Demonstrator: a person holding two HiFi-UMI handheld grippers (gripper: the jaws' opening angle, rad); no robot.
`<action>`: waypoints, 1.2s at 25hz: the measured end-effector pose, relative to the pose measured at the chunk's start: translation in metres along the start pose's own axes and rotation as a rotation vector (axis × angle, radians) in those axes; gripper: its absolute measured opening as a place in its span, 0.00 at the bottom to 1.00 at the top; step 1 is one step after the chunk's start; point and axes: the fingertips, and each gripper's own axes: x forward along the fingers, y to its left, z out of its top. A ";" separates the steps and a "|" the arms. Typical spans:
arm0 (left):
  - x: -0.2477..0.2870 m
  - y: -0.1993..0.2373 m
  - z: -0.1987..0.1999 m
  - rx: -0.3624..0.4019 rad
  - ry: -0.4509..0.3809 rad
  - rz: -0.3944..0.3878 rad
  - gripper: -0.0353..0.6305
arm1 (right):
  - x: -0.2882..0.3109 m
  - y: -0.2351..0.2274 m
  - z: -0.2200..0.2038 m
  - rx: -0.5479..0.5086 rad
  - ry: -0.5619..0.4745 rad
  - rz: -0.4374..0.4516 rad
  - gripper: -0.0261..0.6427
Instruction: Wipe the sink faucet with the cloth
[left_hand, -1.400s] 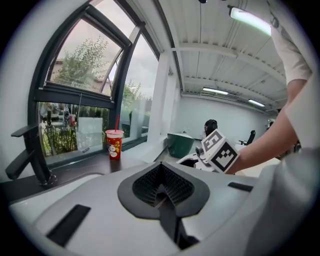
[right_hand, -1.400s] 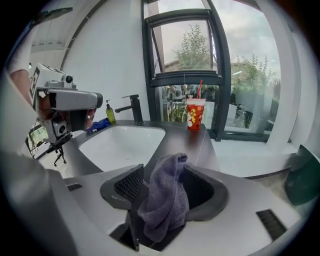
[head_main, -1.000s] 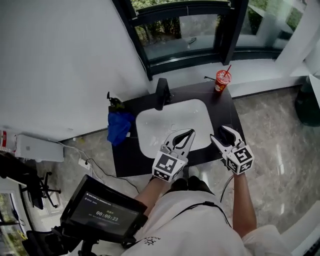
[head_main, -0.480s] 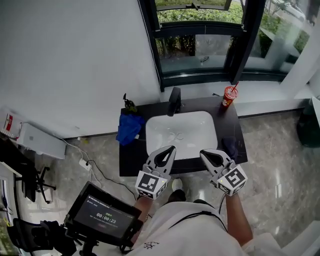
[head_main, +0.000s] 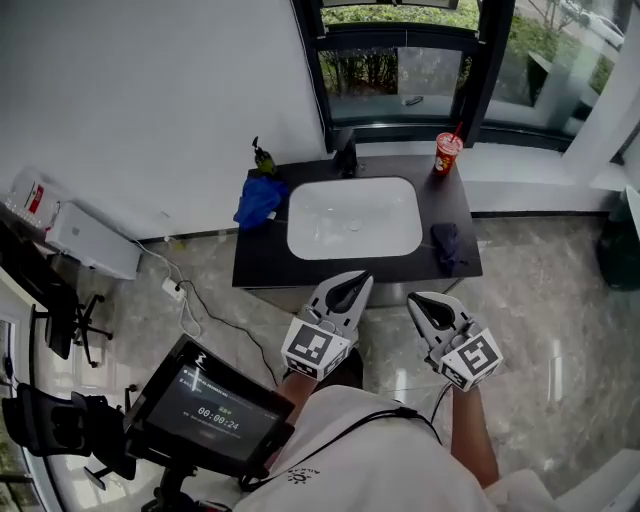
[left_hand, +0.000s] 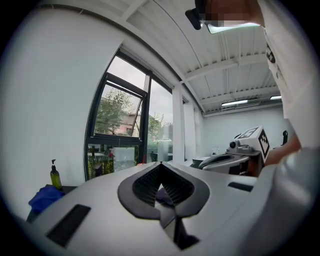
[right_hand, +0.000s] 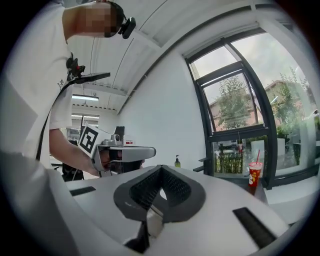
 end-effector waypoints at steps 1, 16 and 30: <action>-0.008 -0.013 -0.001 0.000 0.001 0.001 0.05 | -0.012 0.010 -0.004 0.002 0.006 0.005 0.04; -0.119 -0.153 0.012 0.024 -0.020 0.046 0.05 | -0.146 0.122 -0.019 0.001 -0.007 0.063 0.04; -0.137 -0.149 0.025 0.018 -0.049 0.062 0.05 | -0.136 0.136 0.001 -0.037 -0.021 0.100 0.04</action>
